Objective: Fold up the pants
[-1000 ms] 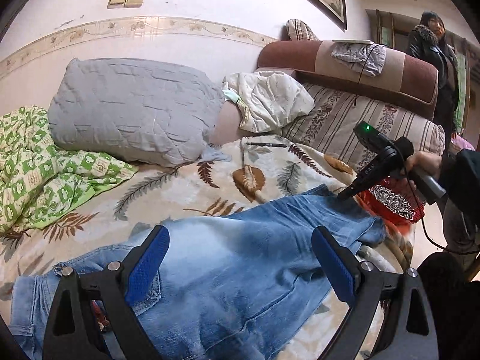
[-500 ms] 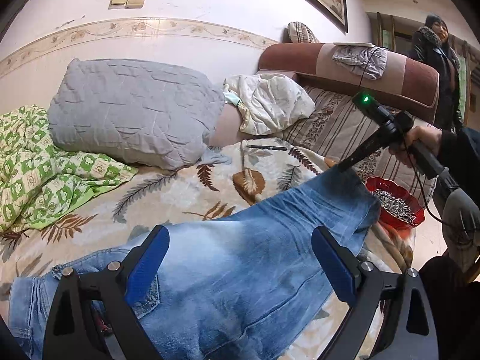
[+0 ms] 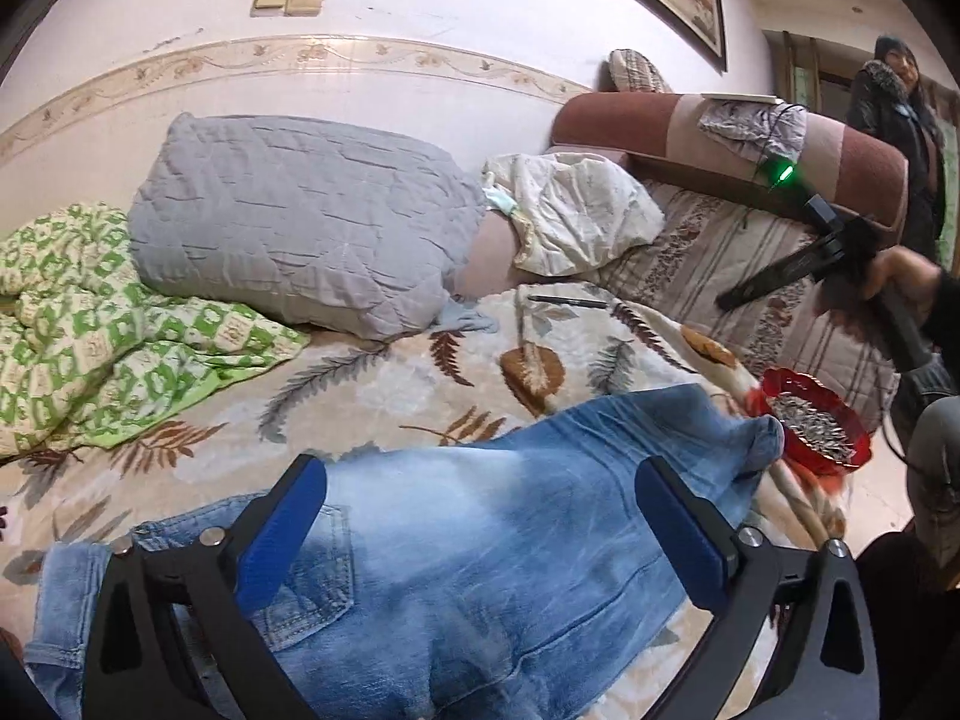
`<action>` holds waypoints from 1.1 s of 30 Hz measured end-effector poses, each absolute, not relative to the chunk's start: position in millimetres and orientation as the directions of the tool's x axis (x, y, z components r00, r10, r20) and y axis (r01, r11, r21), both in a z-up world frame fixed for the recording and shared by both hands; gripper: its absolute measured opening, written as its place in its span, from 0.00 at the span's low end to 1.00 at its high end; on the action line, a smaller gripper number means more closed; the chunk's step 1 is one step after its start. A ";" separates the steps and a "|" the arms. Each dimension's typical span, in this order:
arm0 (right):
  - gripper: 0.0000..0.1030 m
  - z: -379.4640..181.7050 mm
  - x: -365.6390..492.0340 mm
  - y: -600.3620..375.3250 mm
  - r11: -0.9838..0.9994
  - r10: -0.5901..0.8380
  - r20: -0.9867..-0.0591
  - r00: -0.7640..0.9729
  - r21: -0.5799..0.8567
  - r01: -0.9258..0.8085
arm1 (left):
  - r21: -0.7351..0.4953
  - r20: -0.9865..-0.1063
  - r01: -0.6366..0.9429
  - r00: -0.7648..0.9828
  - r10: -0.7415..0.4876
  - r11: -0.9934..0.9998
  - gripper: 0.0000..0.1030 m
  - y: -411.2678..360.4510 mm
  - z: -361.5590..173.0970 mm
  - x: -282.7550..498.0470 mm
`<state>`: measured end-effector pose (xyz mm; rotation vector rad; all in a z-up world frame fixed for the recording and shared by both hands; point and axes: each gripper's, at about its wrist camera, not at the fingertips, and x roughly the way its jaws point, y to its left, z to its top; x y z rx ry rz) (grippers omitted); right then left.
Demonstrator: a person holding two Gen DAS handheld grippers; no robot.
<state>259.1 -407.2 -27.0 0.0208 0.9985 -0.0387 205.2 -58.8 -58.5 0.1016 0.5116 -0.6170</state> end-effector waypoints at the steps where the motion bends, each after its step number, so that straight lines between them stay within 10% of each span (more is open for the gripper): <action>1: 1.00 -25.2 259.9 -403.8 0.999 -0.044 -0.840 0.540 -0.022 0.047 | -0.054 -0.490 0.570 0.700 -0.520 0.820 1.00 -59.0 -58.9 204.5; 24: 1.00 -78.8 98.6 -296.6 0.967 -0.034 -0.431 0.902 0.214 0.139 | 0.003 -0.618 0.169 0.775 -0.131 0.986 1.00 -12.3 -74.2 104.2; 33: 1.00 -127.3 81.0 -338.4 0.865 0.027 -0.582 0.813 0.421 0.273 | 0.048 -0.626 0.196 0.770 -0.123 0.979 1.00 -30.3 -89.7 95.0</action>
